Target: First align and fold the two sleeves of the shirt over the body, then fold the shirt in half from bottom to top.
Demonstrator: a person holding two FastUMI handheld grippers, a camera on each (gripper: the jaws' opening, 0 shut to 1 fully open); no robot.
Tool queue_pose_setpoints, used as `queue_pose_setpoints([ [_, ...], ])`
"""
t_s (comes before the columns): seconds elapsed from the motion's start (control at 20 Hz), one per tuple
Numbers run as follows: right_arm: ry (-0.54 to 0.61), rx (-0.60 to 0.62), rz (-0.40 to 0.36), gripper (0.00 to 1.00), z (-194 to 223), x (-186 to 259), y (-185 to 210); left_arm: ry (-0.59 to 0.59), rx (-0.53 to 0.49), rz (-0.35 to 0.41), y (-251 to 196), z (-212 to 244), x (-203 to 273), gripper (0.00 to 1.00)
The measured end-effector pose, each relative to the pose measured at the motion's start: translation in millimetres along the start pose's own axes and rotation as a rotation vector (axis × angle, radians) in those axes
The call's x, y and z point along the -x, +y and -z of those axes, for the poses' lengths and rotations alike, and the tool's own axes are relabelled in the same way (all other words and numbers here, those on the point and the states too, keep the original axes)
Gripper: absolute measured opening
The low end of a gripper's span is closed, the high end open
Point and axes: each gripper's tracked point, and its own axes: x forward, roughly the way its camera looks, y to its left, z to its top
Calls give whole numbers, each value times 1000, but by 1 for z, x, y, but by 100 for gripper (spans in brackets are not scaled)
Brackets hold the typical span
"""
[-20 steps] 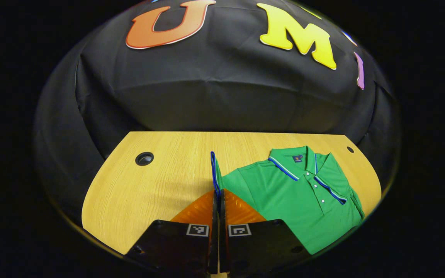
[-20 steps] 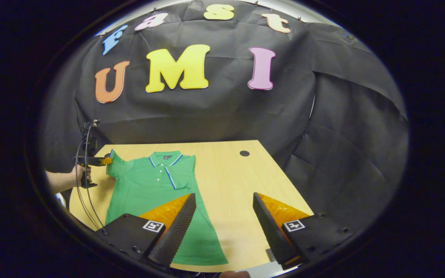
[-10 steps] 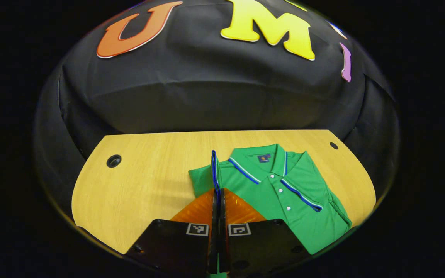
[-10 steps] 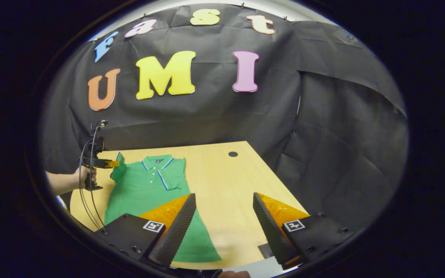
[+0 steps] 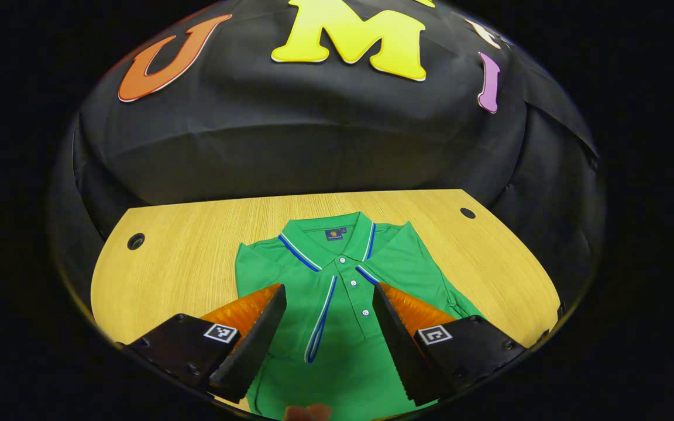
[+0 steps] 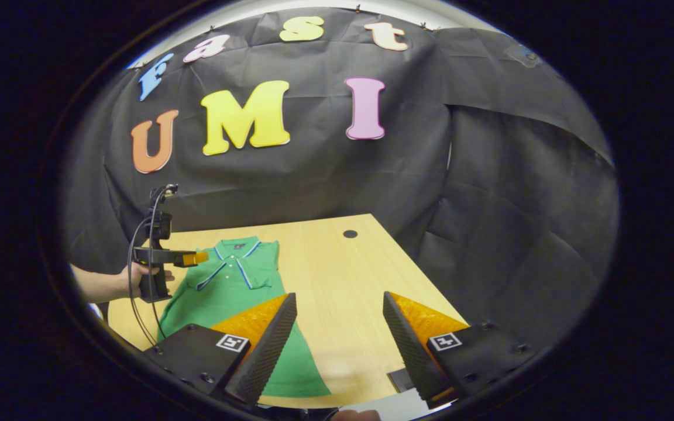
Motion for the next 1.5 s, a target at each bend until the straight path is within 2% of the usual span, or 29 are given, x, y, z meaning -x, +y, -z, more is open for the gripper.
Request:
queue_pose_setpoints([
  [0.05,2,5,-21,96,0,-4,4,-3,-3,-5,0,1,10,100],
  [0.15,3,25,-63,95,-2,-14,15,-11,-12,-17,0,4,33,96],
  [0.25,-1,59,-109,95,-6,-23,24,-21,-19,-22,-1,6,59,96],
  [0.3,-1,76,-134,95,-8,-28,28,-29,-27,-25,-1,9,72,100],
  [0.35,-1,96,-169,95,-8,-32,34,-33,-37,-23,-2,12,86,96],
  [0.6,43,198,-308,94,7,-53,44,-35,-103,-42,5,43,155,96],
  [0.65,64,220,-332,96,16,-57,48,-22,-110,-46,6,54,168,96],
  [0.8,163,287,-400,94,55,-59,54,44,-118,-29,4,100,201,96],
  [0.85,202,318,-420,96,74,-56,55,78,-125,-16,2,119,213,100],
  [0.95,292,402,-446,94,111,-53,50,170,-144,8,1,164,235,96],
  [1.0,338,429,-459,96,132,-48,47,210,-158,17,1,184,246,97],
  [1.1,427,442,-473,94,168,-35,40,276,-189,30,2,221,265,97],
  [1.15,462,442,-475,96,181,-30,36,308,-193,35,3,236,273,100],
  [1.2,490,448,-470,96,192,-27,31,334,-193,38,3,251,278,96],
  [1.3,536,452,-461,96,212,-24,26,374,-183,41,6,273,276,96],
  [1.5,579,470,-453,94,233,-25,30,432,-204,-5,18,296,263,96],
])
